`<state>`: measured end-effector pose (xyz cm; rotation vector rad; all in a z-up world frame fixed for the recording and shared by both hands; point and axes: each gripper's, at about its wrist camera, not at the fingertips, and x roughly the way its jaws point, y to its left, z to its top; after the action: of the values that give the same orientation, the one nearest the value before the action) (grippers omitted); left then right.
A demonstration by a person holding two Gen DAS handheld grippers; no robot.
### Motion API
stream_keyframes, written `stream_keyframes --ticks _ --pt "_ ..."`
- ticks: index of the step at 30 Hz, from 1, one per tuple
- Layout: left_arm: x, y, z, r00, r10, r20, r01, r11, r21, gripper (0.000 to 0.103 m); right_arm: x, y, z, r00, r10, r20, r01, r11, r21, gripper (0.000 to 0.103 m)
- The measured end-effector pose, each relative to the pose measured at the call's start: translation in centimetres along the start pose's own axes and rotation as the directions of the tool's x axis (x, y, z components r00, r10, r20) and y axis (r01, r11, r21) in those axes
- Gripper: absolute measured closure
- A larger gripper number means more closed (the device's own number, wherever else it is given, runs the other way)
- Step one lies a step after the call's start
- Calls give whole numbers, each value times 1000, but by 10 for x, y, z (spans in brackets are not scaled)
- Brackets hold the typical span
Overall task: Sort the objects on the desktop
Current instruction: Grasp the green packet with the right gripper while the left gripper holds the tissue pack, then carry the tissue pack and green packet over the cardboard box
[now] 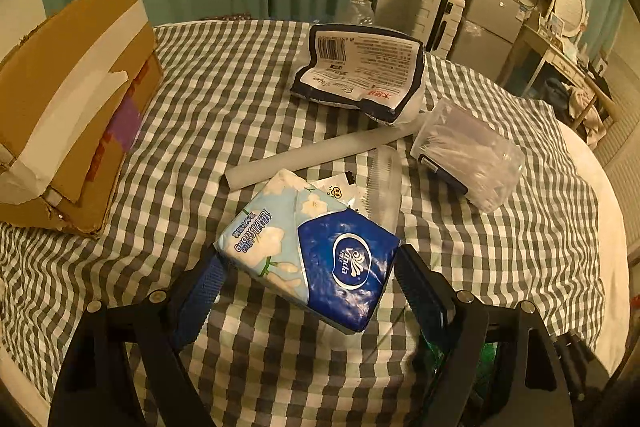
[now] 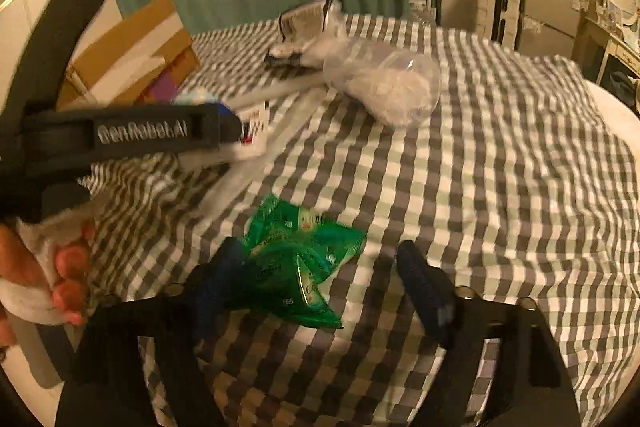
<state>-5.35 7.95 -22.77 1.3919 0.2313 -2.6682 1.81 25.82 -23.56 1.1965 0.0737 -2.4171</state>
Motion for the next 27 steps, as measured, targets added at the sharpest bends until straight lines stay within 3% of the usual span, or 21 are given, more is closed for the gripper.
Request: stream_keyframes --ticks 2,6,12,18,27 --pt "0 -1 -1 1000 2 -2 -2 1000 7 16 5 1 -2 1000 3 -25 -4 1000 -11 51" --pt "-1 -5 -2 1000 3 5 -4 1000 25 16 6 1 -3 999 11 -42 -12 1000 -21 64" --pt "-6 -7 -3 1000 13 25 -14 999 44 16 2 3 -4 1000 -4 -21 3 999 -41 66" --pt "-9 -12 -5 999 10 36 -13 997 71 16 -20 -1 1 993 -77 92 80 996 -34 66" --pt "-24 -21 -7 996 -16 88 7 995 103 16 -28 -20 -2 986 -142 85 139 989 44 66"
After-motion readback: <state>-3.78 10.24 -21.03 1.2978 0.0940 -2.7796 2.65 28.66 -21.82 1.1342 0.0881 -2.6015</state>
